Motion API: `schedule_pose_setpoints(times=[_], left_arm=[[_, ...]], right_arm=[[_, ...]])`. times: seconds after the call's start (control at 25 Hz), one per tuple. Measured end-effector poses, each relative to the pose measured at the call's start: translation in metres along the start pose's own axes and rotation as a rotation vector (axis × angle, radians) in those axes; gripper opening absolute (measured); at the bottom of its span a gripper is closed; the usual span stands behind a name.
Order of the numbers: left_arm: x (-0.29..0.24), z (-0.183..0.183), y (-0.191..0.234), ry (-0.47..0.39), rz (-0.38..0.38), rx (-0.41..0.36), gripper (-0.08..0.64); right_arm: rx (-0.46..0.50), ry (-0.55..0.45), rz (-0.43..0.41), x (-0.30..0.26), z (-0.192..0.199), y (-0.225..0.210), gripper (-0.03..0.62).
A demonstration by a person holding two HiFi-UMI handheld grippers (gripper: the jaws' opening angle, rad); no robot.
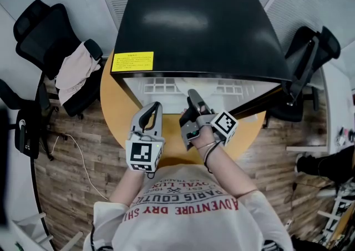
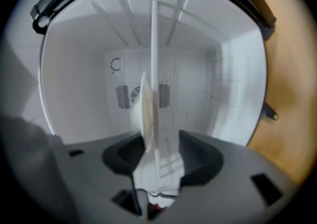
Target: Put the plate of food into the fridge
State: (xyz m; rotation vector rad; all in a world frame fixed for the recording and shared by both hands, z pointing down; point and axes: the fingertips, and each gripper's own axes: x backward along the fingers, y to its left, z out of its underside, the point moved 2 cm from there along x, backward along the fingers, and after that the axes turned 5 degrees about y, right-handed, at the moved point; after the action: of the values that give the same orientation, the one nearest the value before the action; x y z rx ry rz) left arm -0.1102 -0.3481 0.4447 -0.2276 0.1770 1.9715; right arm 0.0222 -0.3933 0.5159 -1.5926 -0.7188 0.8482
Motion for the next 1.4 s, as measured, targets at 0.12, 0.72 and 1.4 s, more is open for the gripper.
schedule_pose_setpoints(times=[0.12, 0.72, 1.4], left_arm=[[0.000, 0.000, 0.002, 0.001, -0.003, 0.000, 0.029], [-0.001, -0.002, -0.006, -0.009, 0.011, 0.000, 0.029], [0.012, -0.008, -0.028, -0.036, 0.032, -0.011, 0.029]], right_arm=[[0.025, 0.009, 0.008, -0.004, 0.000, 0.002, 0.215], [0.140, 0.186, -0.064, 0.021, 0.039, 0.019, 0.044], [1.005, 0.184, 0.063, 0.057, 0.039, 0.047, 0.028]])
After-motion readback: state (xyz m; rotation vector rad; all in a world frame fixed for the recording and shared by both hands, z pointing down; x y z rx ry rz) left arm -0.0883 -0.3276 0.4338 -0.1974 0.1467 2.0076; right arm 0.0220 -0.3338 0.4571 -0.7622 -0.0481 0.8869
